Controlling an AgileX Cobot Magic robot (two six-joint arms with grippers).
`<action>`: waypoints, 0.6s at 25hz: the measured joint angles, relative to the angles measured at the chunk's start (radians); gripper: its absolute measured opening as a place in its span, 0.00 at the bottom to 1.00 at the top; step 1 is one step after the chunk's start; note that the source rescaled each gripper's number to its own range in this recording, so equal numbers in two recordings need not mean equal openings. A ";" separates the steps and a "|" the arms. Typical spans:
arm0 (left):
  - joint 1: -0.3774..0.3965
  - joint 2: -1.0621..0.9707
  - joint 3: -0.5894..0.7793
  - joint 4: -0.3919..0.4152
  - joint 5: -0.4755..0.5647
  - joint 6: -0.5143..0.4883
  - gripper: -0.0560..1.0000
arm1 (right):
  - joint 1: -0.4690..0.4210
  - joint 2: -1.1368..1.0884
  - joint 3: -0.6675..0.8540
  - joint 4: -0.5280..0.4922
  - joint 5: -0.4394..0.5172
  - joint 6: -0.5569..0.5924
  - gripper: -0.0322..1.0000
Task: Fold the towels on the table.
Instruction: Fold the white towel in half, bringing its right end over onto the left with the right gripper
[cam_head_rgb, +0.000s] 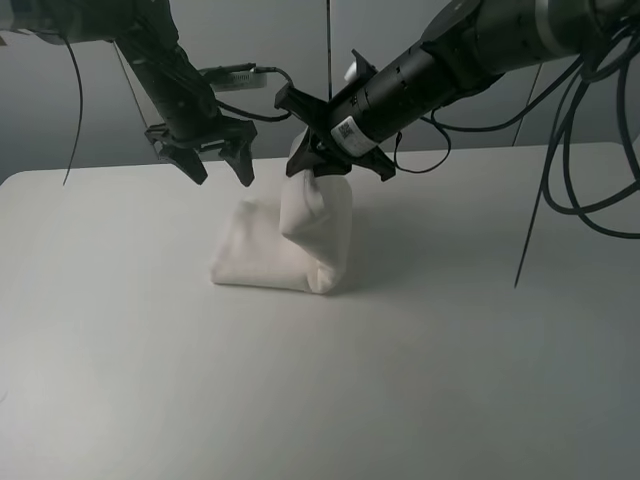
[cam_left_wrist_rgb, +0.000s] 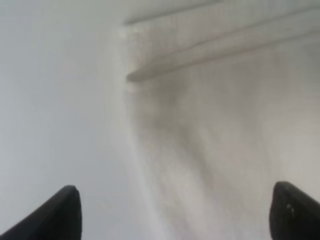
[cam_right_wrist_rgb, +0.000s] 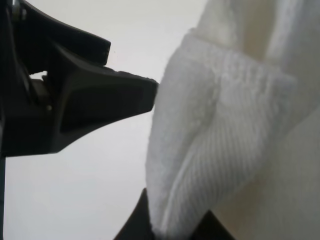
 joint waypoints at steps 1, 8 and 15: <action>0.000 -0.007 -0.014 -0.005 0.006 0.002 0.97 | 0.000 0.000 0.000 0.000 0.000 0.000 0.04; 0.000 -0.050 -0.066 -0.033 0.014 0.013 0.97 | 0.002 0.000 -0.002 0.082 -0.032 -0.114 0.54; 0.000 -0.067 -0.070 -0.035 0.021 0.035 0.97 | 0.054 0.000 -0.002 0.178 -0.098 -0.193 1.00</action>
